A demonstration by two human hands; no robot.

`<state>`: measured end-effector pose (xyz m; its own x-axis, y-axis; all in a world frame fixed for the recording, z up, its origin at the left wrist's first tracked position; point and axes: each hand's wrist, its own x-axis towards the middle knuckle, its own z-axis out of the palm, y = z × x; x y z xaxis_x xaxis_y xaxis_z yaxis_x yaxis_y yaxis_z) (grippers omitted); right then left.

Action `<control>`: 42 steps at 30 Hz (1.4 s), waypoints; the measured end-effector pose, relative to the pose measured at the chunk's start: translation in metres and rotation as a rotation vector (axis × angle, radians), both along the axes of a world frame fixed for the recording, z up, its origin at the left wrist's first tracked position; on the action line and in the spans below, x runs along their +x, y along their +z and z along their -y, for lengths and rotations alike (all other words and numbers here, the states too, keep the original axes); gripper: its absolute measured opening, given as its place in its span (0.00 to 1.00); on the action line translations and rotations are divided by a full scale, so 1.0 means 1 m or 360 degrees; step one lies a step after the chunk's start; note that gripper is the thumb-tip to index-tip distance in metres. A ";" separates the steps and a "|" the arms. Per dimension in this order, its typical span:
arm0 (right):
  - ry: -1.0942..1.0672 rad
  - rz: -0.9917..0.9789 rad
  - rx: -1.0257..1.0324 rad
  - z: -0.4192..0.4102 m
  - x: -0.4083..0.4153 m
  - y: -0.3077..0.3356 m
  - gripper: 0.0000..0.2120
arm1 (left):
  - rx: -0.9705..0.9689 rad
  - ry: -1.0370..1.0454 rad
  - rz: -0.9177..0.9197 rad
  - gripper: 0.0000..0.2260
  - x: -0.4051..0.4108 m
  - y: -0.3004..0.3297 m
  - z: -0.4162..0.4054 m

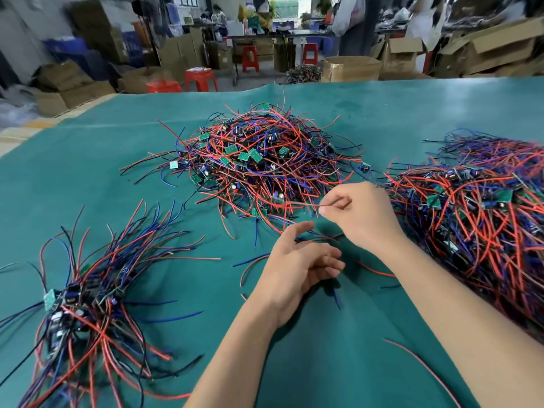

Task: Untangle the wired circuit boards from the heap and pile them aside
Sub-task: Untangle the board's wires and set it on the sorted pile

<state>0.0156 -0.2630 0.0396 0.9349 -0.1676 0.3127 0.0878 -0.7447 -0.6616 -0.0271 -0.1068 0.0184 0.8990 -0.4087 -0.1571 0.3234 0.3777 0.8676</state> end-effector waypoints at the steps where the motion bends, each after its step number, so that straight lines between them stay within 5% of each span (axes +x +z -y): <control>1: 0.0040 0.0027 0.0031 0.000 -0.008 0.002 0.06 | -0.0010 0.0009 -0.0003 0.18 0.000 0.000 0.000; 7: 0.0534 -0.0438 0.0552 0.006 -0.055 0.018 0.06 | -0.0074 0.0101 -0.0060 0.15 0.002 0.003 0.002; 15: 0.1094 -0.0836 0.0711 0.005 -0.065 0.017 0.10 | 0.0044 0.0018 0.0033 0.16 0.002 0.001 0.002; 21: 0.0393 -0.0274 0.1009 0.006 -0.055 0.010 0.11 | 0.0182 -0.0237 0.0048 0.16 -0.001 0.002 -0.002; 28: 0.0495 -0.0261 0.1190 0.003 -0.052 0.003 0.06 | 0.0221 -0.0270 0.0121 0.13 -0.002 0.003 0.000; 33: 0.0220 0.0087 0.1044 0.006 -0.047 -0.001 0.12 | 0.0294 -0.0176 0.0139 0.13 -0.001 0.003 0.002; 38: -0.0227 0.0421 0.0658 0.029 -0.042 0.000 0.07 | 0.0384 -0.0203 0.0228 0.13 -0.002 0.001 0.003; 42: -0.0472 0.0556 0.0802 0.046 -0.039 0.000 0.09 | 0.0407 -0.0229 0.0283 0.13 -0.003 0.002 0.002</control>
<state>-0.0229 -0.3092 0.0396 0.6854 -0.6054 0.4046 0.1991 -0.3787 -0.9038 -0.0302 -0.1092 0.0204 0.8576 -0.5009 -0.1169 0.1927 0.1021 0.9759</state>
